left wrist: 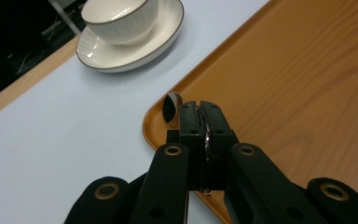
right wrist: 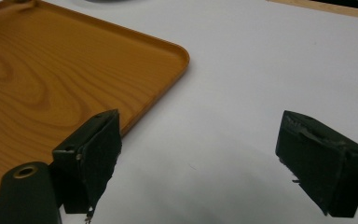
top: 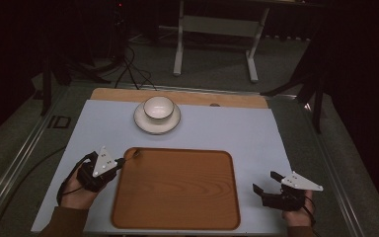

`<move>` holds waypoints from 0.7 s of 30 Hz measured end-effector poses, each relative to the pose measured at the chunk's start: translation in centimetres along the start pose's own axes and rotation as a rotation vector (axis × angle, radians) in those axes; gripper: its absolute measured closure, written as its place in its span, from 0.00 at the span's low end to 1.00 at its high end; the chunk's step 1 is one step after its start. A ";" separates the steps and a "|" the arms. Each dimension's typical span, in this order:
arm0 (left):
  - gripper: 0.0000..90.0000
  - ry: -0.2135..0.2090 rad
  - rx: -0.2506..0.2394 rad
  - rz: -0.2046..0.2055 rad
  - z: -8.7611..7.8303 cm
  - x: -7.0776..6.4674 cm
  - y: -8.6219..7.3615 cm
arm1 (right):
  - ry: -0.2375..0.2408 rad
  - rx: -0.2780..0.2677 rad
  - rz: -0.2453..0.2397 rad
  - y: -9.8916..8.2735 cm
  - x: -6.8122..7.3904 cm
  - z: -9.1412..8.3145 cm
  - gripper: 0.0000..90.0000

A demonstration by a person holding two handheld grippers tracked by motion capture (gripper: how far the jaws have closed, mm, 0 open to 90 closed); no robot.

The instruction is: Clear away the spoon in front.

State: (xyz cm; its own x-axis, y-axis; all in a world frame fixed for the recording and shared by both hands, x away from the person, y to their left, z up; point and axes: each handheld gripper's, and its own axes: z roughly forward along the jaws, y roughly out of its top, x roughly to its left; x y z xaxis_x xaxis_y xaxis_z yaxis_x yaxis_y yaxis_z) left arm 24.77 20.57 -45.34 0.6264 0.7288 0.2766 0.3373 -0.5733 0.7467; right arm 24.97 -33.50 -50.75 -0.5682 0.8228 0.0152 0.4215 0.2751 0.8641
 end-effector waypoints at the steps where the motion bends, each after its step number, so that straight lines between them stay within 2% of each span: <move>1: 0.98 -0.001 0.000 -0.004 0.0 0.0 -0.1 | 0.000 0.000 0.000 0.0 0.0 0.0 0.16; 15: 0.98 -0.007 0.004 -0.004 0.0 -0.8 -0.6 | 0.003 0.000 -0.001 0.0 0.0 0.0 0.16; 21: 0.93 -0.016 0.008 -0.015 0.0 -1.4 -1.0 | 0.005 0.005 -0.005 0.0 0.1 0.1 0.16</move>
State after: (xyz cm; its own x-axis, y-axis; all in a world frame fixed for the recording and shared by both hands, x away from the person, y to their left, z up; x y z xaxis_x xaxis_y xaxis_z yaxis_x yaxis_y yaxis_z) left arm 23.57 20.14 -46.45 0.6323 0.7314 0.2555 0.3522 -0.5650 0.7461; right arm 25.01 -33.36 -50.83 -0.5735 0.8191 0.0137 0.4223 0.2813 0.8617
